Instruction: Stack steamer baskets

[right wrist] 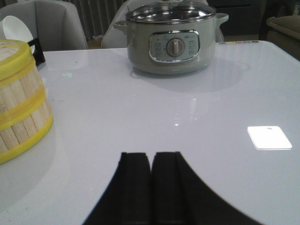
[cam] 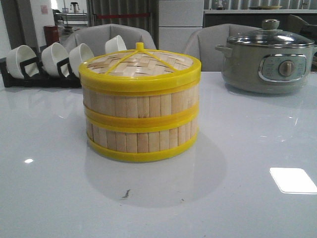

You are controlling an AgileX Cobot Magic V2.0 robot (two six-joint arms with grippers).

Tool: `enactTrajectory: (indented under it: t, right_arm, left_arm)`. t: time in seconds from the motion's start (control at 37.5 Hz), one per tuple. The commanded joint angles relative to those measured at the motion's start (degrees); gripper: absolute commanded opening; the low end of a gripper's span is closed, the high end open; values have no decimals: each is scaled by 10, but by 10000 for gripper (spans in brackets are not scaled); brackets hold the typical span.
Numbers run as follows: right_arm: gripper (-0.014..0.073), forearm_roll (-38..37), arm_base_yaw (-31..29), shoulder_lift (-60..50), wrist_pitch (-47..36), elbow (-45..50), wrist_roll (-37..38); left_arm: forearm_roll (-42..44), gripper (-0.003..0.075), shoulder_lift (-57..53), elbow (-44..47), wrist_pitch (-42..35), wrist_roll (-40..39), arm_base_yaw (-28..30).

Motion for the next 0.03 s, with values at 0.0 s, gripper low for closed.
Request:
enactTrajectory:
  t: [0.0]
  right_arm:
    - [49,3,0,-11,-53,-8,-4]
  left_arm:
    - [-1,86,-8,1,-48,0,1]
